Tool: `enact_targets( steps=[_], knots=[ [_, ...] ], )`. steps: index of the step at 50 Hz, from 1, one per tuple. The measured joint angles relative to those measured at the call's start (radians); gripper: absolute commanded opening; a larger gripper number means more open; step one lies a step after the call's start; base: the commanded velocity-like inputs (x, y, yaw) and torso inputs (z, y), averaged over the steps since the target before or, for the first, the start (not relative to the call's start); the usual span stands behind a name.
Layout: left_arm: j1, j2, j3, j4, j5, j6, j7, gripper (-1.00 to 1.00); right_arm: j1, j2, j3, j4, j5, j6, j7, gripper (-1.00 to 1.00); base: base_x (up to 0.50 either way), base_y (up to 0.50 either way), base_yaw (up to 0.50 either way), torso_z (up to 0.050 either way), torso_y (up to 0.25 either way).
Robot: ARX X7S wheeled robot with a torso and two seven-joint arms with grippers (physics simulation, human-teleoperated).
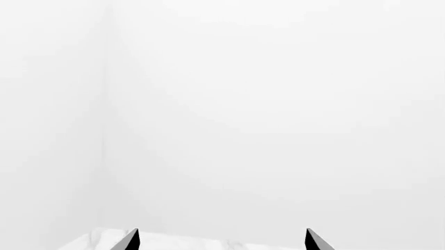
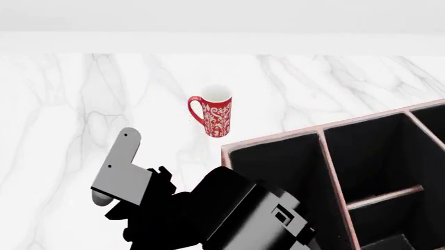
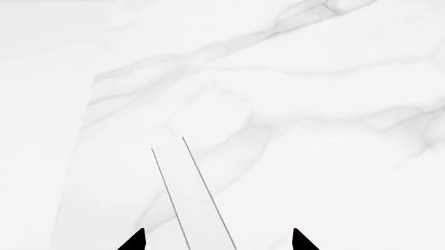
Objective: Pick up the book and place it in the left compartment of the caddy.
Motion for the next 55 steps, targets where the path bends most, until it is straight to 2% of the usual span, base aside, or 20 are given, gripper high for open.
enact_targets(
  steps=[55],
  knots=[
    [0.026,-0.013,-0.021,0.007,-0.019,0.027,-0.006,1.00,-0.067,-0.030,-0.090,0.050,-0.038,-0.081,0.001,1.00,0.00,0.00,0.00,0.000,0.000]
  ],
)
